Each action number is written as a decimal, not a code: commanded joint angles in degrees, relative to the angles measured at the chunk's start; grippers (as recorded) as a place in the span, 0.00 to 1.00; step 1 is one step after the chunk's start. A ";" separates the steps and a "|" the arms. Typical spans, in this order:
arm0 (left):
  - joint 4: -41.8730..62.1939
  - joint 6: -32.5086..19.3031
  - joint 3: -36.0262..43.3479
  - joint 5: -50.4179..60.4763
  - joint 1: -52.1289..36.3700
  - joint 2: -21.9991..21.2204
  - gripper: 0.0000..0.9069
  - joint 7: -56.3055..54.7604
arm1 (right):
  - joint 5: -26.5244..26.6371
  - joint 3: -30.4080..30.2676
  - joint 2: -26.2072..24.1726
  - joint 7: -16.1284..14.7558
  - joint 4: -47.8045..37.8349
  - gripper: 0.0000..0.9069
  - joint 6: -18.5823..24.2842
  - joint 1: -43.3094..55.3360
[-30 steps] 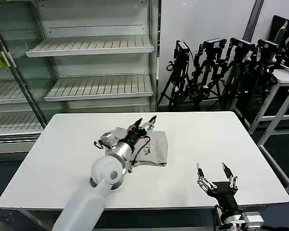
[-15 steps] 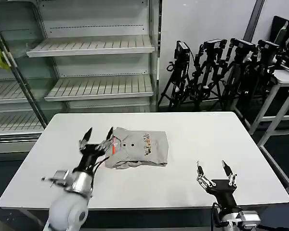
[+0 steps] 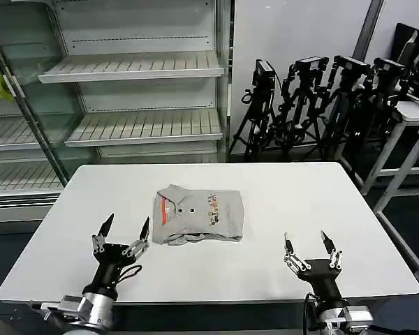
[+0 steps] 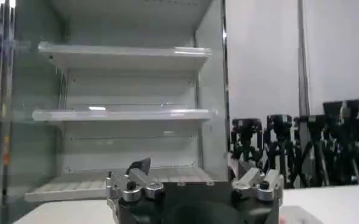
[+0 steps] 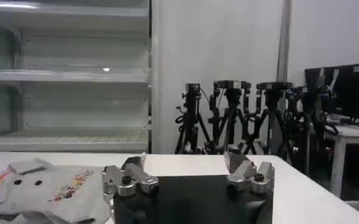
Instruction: Fold and organize the clothes.
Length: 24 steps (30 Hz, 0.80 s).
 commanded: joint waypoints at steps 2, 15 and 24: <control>-2.96 -0.94 -2.35 5.42 6.14 -1.94 1.00 2.40 | -4.10 -0.06 -0.45 0.93 0.39 1.00 0.31 -0.50; -4.01 -0.86 -2.31 5.82 7.27 -2.58 1.00 2.41 | -4.55 0.22 -1.65 1.89 0.88 1.00 -1.46 -0.14; -4.43 -0.85 -2.37 5.74 7.70 -2.74 1.00 2.34 | -3.82 -0.01 -1.39 1.53 0.17 1.00 -0.75 0.52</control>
